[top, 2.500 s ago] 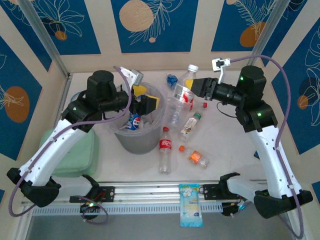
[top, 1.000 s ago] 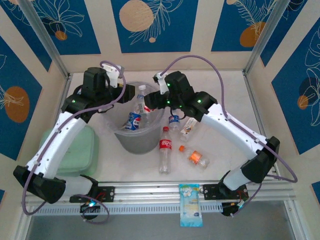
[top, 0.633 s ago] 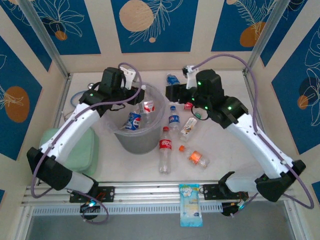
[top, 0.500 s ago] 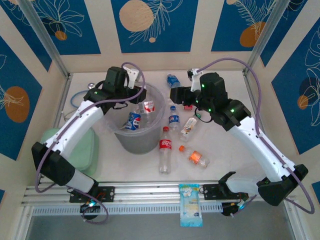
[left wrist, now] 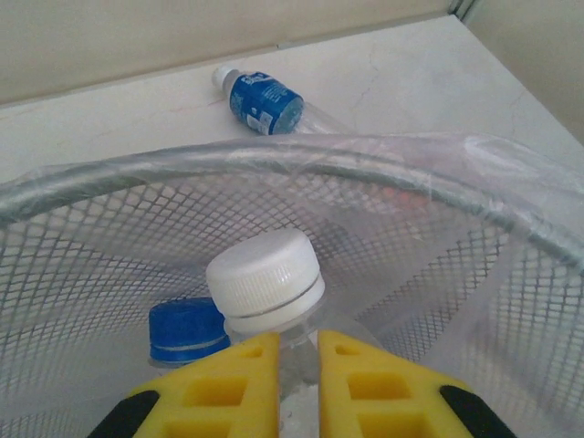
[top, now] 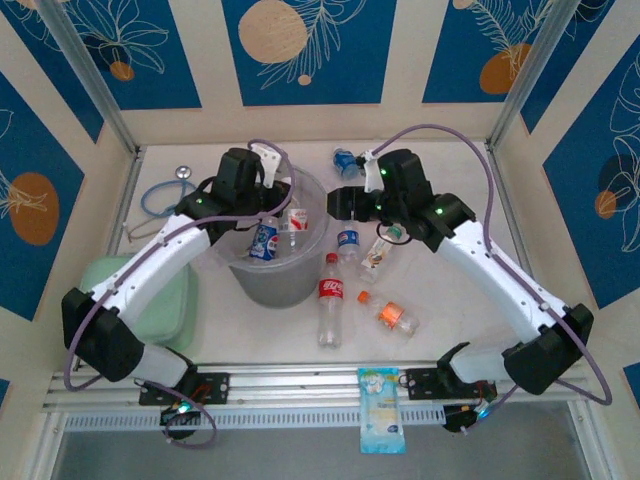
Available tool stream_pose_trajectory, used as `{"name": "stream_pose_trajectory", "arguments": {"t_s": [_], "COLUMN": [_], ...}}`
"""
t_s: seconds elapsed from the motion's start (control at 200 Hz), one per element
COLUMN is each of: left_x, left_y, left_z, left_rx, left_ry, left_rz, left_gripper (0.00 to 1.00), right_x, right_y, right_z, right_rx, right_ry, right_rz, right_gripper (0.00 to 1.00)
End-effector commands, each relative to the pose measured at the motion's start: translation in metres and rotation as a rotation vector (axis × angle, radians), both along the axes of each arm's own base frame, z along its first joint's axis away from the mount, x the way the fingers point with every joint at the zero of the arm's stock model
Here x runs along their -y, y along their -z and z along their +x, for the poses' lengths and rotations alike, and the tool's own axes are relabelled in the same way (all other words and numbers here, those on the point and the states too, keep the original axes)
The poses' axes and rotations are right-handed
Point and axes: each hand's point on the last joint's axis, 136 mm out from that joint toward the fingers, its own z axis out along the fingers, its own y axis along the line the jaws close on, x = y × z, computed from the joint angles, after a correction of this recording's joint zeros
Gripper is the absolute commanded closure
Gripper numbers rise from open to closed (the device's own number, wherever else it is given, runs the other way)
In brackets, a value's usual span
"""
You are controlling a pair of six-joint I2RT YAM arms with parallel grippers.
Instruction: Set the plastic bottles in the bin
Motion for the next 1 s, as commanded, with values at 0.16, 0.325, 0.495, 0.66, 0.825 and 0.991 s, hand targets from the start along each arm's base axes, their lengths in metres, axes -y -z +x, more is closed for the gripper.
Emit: {"name": "stream_pose_trajectory", "arguments": {"t_s": [0.16, 0.325, 0.495, 0.66, 0.825, 0.991], "left_x": [0.007, 0.005, 0.001, -0.003, -0.010, -0.013], "left_y": [0.088, 0.081, 0.054, 0.032, 0.007, -0.017], "left_z": [-0.017, -0.016, -0.019, -0.022, -0.025, -0.035], "left_rx": [-0.217, -0.191, -0.141, -0.104, -0.056, -0.025], "left_ry": [0.010, 0.002, 0.006, 0.010, 0.006, 0.031], "left_rz": [0.090, 0.093, 0.093, 0.091, 0.092, 0.084], "left_gripper": [0.87, 0.87, 0.80, 0.74, 0.61, 0.39], "right_x": [0.028, 0.076, 0.119, 0.137, 0.151, 0.136], "right_y": [0.006, 0.030, 0.065, 0.097, 0.122, 0.109], "right_z": [0.011, 0.015, 0.013, 0.015, 0.025, 0.022], "right_rx": [-0.108, -0.199, -0.295, -0.364, -0.410, -0.392], "right_ry": [0.119, 0.284, 0.421, 0.479, 0.541, 0.516], "right_rz": [0.063, 0.068, 0.056, 0.051, 0.048, 0.066], "right_gripper": [0.33, 0.32, 0.28, 0.24, 0.18, 0.25]}}
